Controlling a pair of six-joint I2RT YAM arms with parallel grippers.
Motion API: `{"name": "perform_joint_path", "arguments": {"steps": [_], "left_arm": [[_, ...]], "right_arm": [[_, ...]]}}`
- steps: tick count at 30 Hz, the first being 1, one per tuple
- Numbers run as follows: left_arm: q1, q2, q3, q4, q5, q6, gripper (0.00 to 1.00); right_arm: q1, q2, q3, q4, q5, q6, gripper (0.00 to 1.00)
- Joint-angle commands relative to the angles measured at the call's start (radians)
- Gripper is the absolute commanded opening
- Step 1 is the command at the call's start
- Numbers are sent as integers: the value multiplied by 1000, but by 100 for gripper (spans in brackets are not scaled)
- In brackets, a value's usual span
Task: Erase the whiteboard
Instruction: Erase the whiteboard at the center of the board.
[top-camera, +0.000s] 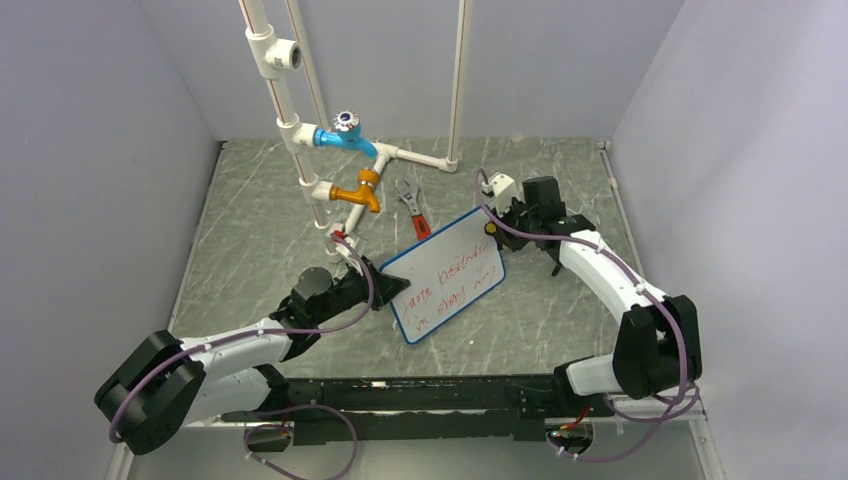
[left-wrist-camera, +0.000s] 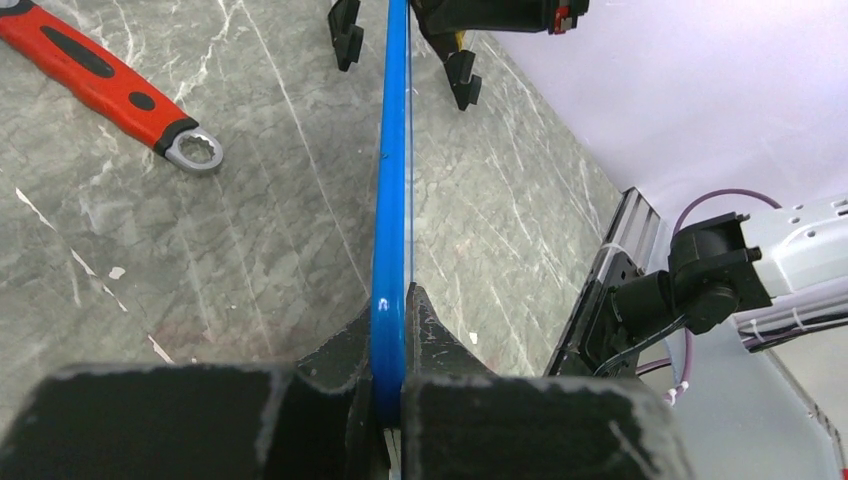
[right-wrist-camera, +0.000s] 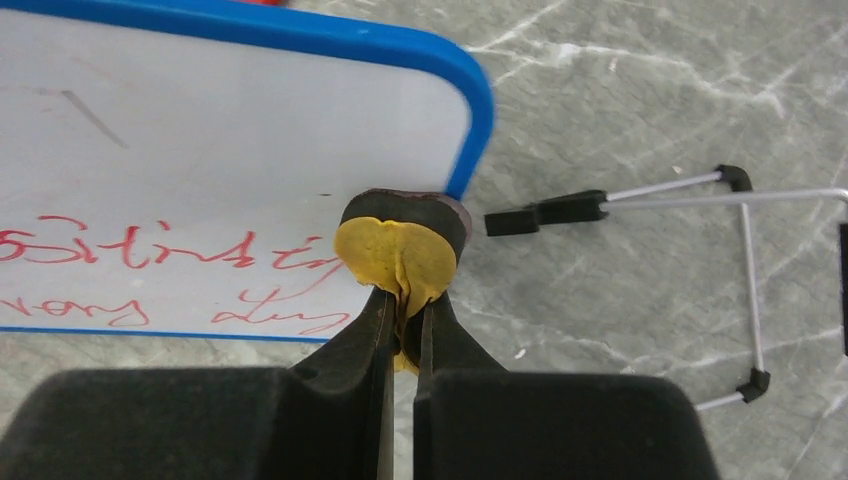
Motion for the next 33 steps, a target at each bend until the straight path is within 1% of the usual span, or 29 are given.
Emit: {"name": "perform_joint_path", "arguments": {"steps": [1,5,8,10,12,14,15,17,20,24,27,30,33], "left_arm": [[-16,3,4,26,53,-21,0],[-16,3,2,30,37,-26,0],[-16,8,4,31,33,-27,0],[-16,16,6,34,34,-27,0],[-16,32,13,38,40,-26,0],[-14,45,20,41,45,-30,0],[-13,48,22,41,46,-37,0],[-8,54,22,42,46,-50,0],[2,59,28,26,46,-63,0],[9,61,37,1,40,-83,0],[12,57,38,-4,37,-95,0],[12,47,33,-5,31,-106,0],[11,48,25,2,26,-121,0]], "right_arm": [[92,23,30,10,-51,-40,0],[255,13,43,-77,-183,-148,0],[299,-5,45,-93,-232,-166,0],[301,-20,37,-58,-169,-139,0],[290,-29,22,2,-46,-100,0],[276,-29,9,41,32,-84,0],[276,-27,8,38,38,-95,0],[290,-33,6,20,-1,-111,0],[382,-49,-10,5,-19,-172,0],[538,-23,-17,-21,22,-242,0],[633,-4,-22,-12,81,-259,0],[635,6,-15,41,185,-199,0],[590,-24,-23,107,292,-147,0]]}}
